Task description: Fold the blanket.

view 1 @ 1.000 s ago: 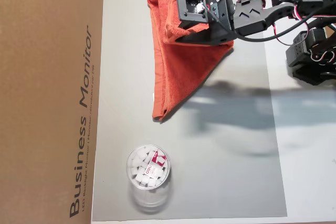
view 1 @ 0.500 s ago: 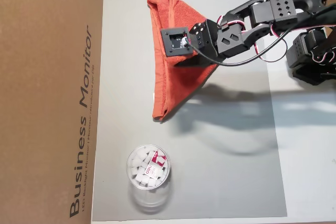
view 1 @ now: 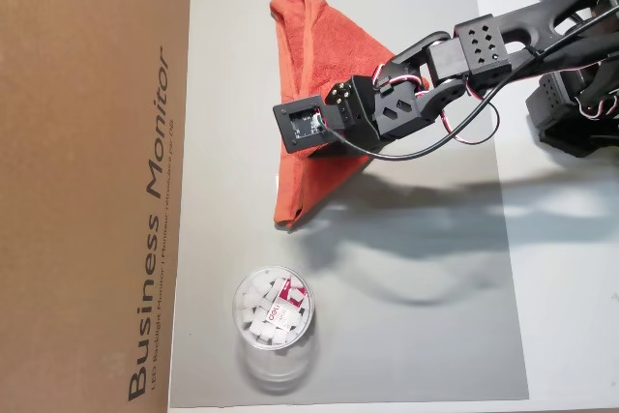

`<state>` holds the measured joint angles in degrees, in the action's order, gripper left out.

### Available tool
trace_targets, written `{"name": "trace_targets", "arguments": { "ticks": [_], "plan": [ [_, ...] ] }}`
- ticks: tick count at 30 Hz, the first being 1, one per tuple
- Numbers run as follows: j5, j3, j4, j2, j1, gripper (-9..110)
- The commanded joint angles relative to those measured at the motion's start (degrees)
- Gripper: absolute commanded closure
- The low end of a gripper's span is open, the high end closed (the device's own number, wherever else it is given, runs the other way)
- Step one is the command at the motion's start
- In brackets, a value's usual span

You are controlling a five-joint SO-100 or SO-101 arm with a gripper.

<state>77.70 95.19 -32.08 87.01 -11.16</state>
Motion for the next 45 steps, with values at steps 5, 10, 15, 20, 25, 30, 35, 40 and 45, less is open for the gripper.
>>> {"name": "trace_targets", "arguments": {
  "ticks": [5,10,15,20,25,30,35,40,45],
  "plan": [
    [0.3,-6.4,0.9,-5.1,-2.5,101],
    [0.3,-8.3,0.9,-8.7,-3.6,101],
    [0.3,-8.6,0.9,-10.6,-4.2,101],
    [0.3,-8.6,0.9,-13.0,-4.3,101],
    [0.3,-9.1,0.9,-15.2,-4.2,101],
    [0.3,-12.9,0.9,-19.0,-5.0,101],
    [0.3,-17.0,0.9,-22.6,-5.4,101],
    [0.3,-18.2,0.9,-24.3,-6.1,101],
    [-2.6,-18.2,0.9,-24.7,-6.8,101]
  ]
}}
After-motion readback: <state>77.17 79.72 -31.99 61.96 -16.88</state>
